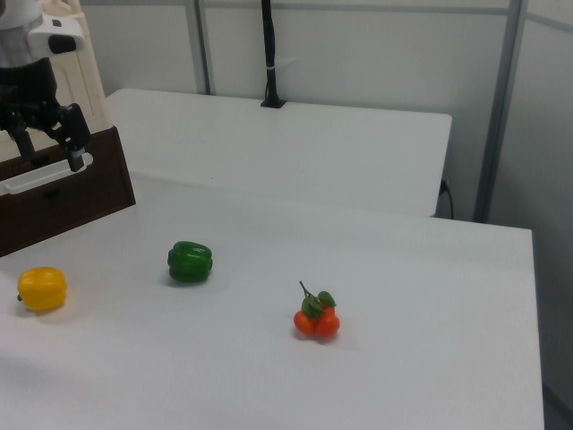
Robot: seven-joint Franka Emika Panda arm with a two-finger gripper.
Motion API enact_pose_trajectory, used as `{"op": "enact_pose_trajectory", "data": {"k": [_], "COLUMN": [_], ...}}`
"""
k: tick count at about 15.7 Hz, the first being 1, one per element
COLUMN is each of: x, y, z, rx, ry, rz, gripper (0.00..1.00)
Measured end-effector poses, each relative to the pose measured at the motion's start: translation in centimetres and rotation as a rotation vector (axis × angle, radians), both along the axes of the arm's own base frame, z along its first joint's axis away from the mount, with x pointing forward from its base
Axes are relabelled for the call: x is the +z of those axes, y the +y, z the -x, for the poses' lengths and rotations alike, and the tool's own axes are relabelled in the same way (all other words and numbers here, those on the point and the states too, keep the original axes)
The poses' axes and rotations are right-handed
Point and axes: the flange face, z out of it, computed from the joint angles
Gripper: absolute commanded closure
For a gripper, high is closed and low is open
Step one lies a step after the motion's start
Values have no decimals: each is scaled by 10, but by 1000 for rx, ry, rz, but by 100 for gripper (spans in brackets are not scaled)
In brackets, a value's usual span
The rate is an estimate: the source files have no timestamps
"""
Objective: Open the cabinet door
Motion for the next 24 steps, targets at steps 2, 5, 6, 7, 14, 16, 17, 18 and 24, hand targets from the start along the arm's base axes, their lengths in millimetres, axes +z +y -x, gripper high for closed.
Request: {"op": "enact_pose_trajectory", "data": {"k": [2, 5, 6, 7, 14, 16, 17, 18, 24], "x": [0, 0, 2, 5, 12, 12, 12, 12, -3], "y": [0, 1, 2, 2, 2, 2, 2, 2, 16], "z": [0, 0, 0, 0, 0, 0, 0, 0, -12], "rx": [0, 14, 21, 25, 26, 28, 30, 31, 73], "ry": [0, -1, -5, -10, -25, -25, -25, -26, -2], "rz": [0, -14, -19, -20, -20, -20, -20, -20, -30], "gripper": [0, 0, 0, 0, 1, 8, 8, 8, 8]}}
